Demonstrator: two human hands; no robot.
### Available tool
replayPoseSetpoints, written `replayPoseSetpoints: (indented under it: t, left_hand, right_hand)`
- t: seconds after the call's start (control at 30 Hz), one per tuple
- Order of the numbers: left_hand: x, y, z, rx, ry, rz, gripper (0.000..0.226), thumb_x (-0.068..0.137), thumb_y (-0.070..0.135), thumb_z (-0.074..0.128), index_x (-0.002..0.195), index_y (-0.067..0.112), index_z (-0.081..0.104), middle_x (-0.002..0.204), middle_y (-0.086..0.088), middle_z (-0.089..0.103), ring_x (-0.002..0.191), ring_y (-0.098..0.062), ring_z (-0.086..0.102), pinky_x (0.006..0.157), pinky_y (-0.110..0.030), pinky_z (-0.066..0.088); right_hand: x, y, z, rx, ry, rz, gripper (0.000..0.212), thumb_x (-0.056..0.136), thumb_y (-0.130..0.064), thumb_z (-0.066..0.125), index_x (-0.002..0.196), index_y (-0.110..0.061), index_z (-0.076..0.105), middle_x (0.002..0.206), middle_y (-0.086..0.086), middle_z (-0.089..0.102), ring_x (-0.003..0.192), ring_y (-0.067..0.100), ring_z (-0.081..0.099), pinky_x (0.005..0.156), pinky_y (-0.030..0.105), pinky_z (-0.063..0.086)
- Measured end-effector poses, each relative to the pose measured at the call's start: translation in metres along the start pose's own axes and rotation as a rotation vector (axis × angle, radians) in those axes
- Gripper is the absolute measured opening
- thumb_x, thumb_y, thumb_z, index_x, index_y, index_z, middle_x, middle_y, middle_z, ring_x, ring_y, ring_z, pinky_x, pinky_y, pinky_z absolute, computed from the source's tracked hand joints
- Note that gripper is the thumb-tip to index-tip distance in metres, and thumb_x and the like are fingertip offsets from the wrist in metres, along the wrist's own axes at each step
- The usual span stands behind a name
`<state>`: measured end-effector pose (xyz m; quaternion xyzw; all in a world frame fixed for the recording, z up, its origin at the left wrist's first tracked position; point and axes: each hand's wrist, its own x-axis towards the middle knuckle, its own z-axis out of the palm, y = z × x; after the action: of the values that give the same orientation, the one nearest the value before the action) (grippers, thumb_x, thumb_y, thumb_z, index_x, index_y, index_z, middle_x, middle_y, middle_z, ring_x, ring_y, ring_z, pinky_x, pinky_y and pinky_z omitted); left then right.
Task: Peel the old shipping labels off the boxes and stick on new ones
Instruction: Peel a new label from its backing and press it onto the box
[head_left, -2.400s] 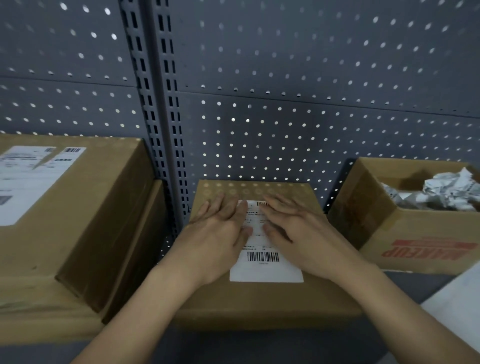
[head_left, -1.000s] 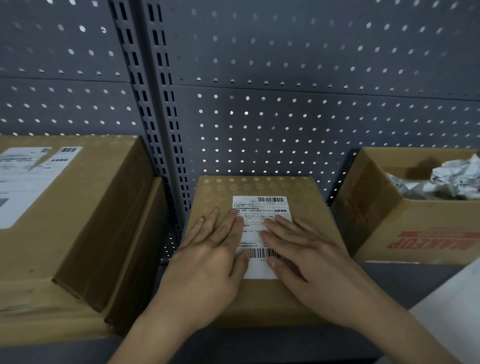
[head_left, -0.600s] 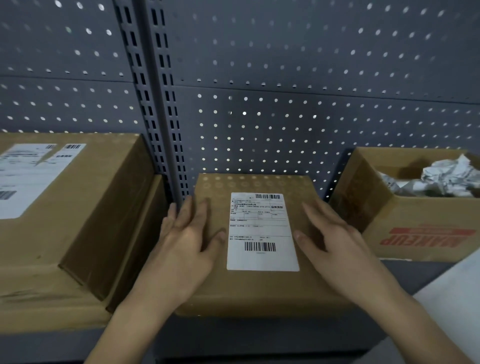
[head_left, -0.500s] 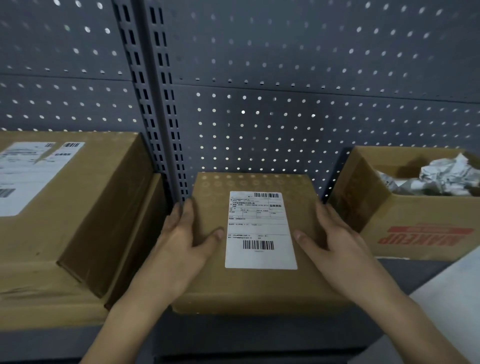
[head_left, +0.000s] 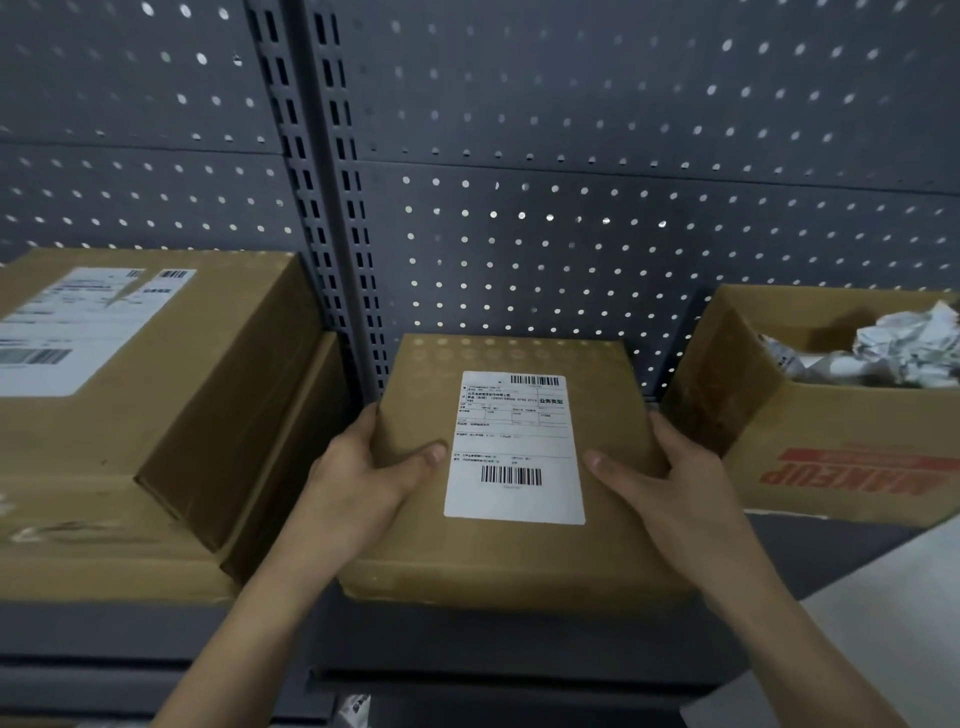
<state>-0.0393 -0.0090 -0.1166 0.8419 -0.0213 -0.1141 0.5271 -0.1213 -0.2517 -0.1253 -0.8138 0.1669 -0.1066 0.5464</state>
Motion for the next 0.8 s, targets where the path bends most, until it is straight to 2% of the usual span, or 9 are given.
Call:
replayPoseSetpoints:
  t: [0.1,0.17,0.23,0.33,0.4,0.5,0.6,0.7,0.8]
  left_hand:
    - [-0.006,-0.001,-0.002,-0.003,-0.005,0.012,0.084,0.083,0.044,0.071,0.151,0.021,0.029,0.12,0.023,0.053,0.111,-0.005,0.053,0.088,-0.019,0.042]
    - [-0.013,-0.002,-0.005,-0.007,-0.029,0.046,0.071,0.084,0.039,0.071,0.146,0.026,0.037,0.097,0.032,0.047,0.088,0.008,0.051,0.07,-0.008,0.038]
    - [-0.02,-0.005,-0.008,-0.005,-0.066,0.041,0.048,0.085,0.037,0.071,0.123,0.042,0.043,0.086,0.033,0.046,0.075,0.013,0.049,0.058,-0.004,0.035]
    - [-0.026,-0.014,-0.016,-0.033,-0.111,0.067,0.03,0.083,0.038,0.073,0.095,0.047,0.047,0.086,0.03,0.059,0.077,0.014,0.058,0.056,-0.002,0.042]
    - [-0.03,-0.018,-0.022,-0.038,-0.142,0.108,0.034,0.082,0.04,0.073,0.104,0.048,0.049,0.092,0.027,0.063,0.081,0.015,0.059,0.058,-0.002,0.043]
    - [-0.042,-0.019,-0.03,-0.011,-0.18,0.168,0.053,0.083,0.04,0.071,0.122,0.052,0.037,0.091,0.036,0.049,0.072,0.021,0.049,0.054,0.0,0.038]
    - [-0.054,-0.021,-0.034,0.007,-0.241,0.243,0.08,0.082,0.046,0.07,0.149,0.037,0.027,0.114,0.031,0.053,0.087,0.01,0.05,0.061,-0.005,0.037]
    - [-0.067,-0.016,-0.031,-0.014,-0.321,0.297,0.072,0.082,0.044,0.07,0.144,0.041,0.032,0.107,0.035,0.051,0.083,0.016,0.05,0.061,-0.004,0.037]
    - [-0.079,-0.011,-0.018,-0.027,-0.416,0.349,0.059,0.082,0.042,0.071,0.129,0.052,0.035,0.1,0.038,0.05,0.086,0.018,0.052,0.067,-0.007,0.038]
  right_hand:
    - [-0.008,-0.001,0.0,0.044,-0.002,0.014,0.031,0.083,-0.03,0.074,0.107,-0.043,0.06,0.096,-0.026,0.07,0.086,-0.005,0.067,0.074,0.019,0.053]
    - [-0.018,-0.004,0.002,0.088,0.019,0.029,0.036,0.083,-0.026,0.074,0.114,-0.036,0.061,0.096,-0.021,0.072,0.084,-0.002,0.069,0.069,0.017,0.055]
    - [-0.031,-0.007,0.005,0.109,0.043,0.045,0.04,0.082,-0.026,0.075,0.119,-0.033,0.06,0.091,-0.022,0.072,0.08,-0.001,0.069,0.061,0.013,0.053]
    - [-0.055,-0.011,0.01,0.092,0.118,0.071,0.05,0.081,-0.028,0.076,0.124,-0.035,0.052,0.078,-0.027,0.07,0.072,-0.011,0.065,0.055,0.005,0.046]
    - [-0.074,-0.015,0.014,0.088,0.18,0.075,0.056,0.081,-0.027,0.077,0.131,-0.031,0.052,0.078,-0.03,0.068,0.071,-0.016,0.063,0.054,0.002,0.043]
    - [-0.104,-0.019,0.019,0.075,0.242,0.074,0.035,0.08,-0.026,0.077,0.106,-0.04,0.059,0.076,-0.036,0.067,0.073,-0.014,0.064,0.056,0.002,0.044]
    - [-0.137,-0.023,0.022,0.063,0.341,0.054,0.036,0.081,-0.02,0.077,0.104,-0.041,0.058,0.081,-0.035,0.068,0.076,-0.013,0.065,0.058,0.003,0.045]
    - [-0.172,-0.027,0.02,0.045,0.435,0.069,0.039,0.08,-0.024,0.077,0.114,-0.033,0.061,0.088,-0.028,0.071,0.08,-0.01,0.066,0.06,0.005,0.046]
    - [-0.204,-0.026,0.009,-0.011,0.545,0.094,0.035,0.078,-0.031,0.078,0.102,-0.04,0.054,0.086,-0.029,0.065,0.08,-0.019,0.06,0.061,0.004,0.045]
